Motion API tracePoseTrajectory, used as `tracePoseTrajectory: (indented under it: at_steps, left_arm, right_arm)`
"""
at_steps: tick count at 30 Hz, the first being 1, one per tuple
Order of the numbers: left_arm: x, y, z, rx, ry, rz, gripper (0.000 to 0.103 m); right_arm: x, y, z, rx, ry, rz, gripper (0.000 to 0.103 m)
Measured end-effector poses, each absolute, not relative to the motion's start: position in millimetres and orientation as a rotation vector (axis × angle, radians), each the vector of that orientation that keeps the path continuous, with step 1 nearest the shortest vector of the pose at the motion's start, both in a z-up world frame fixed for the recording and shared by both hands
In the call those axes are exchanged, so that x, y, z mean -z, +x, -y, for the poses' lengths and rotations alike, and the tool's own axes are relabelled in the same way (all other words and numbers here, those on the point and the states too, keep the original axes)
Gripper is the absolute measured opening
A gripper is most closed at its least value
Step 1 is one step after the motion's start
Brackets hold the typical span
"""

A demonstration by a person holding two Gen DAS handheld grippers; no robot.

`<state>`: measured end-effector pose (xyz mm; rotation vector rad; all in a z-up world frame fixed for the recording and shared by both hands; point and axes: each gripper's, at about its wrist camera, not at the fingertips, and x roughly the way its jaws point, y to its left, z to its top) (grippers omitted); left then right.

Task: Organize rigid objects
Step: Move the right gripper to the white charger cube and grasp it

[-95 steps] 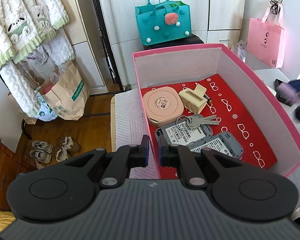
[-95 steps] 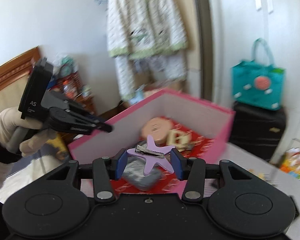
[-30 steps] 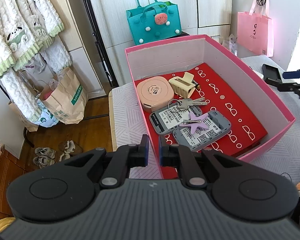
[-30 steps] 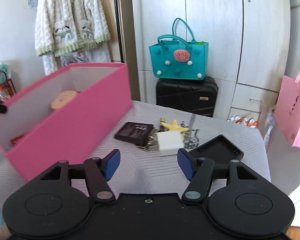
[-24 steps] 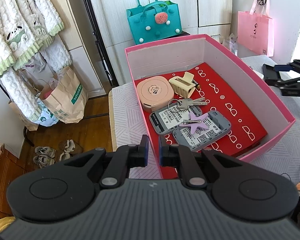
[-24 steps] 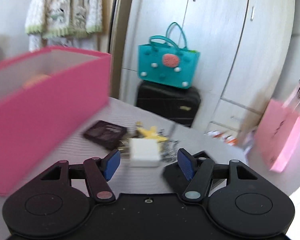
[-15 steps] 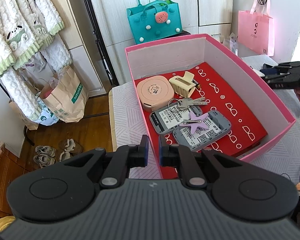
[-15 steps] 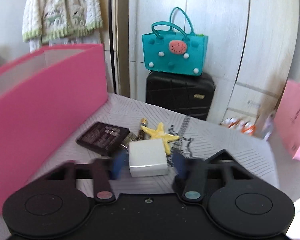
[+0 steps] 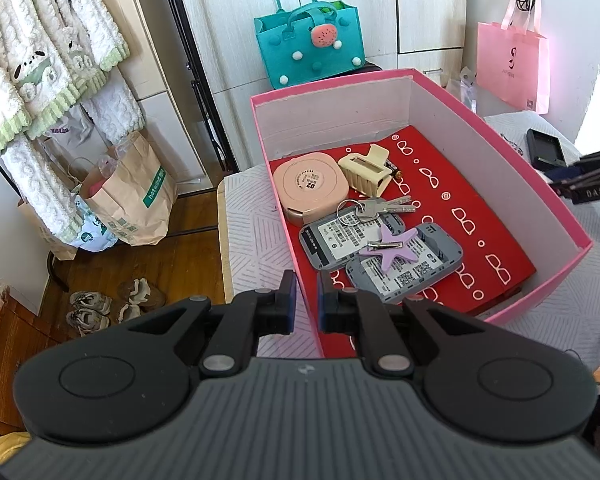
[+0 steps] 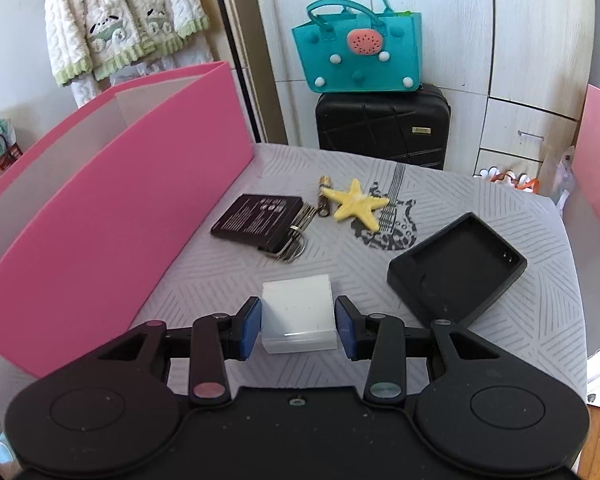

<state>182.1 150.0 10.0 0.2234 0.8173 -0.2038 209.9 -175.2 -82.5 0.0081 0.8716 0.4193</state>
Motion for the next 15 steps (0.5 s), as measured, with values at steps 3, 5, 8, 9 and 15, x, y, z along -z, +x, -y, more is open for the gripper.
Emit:
tracePoseTrajectory:
  at_steps: [3, 5, 8, 9, 15]
  left_arm:
    - [-9.9, 181.7, -150.5, 0.206, 0.224, -0.816, 0.009]
    - [-9.8, 181.6, -149.6, 0.205, 0.232, -0.815, 0.009]
    - [-9.0, 181.4, -146.8, 0.203, 0.249, -0.811, 0.009]
    - [-8.3, 181.5, -145.9, 0.201, 0.253, -0.809, 0.009]
    - [-7.2, 180.3, -144.3, 0.2, 0.26, -0.806, 0.009]
  right_arm:
    - [82.2, 205.8, 173.1, -0.432, -0.002, -0.877, 0.055]
    - [82.8, 203.1, 169.7, -0.443, -0.022, -0.869, 0.059]
    - [87.9, 202.1, 159.9, -0.437, -0.078, -0.861, 0.065]
    - [90.0, 202.5, 156.4, -0.435, -0.096, -0.858, 0.066]
    - [94.5, 206.2, 148.6, -0.397, -0.118, -0.834, 0.064]
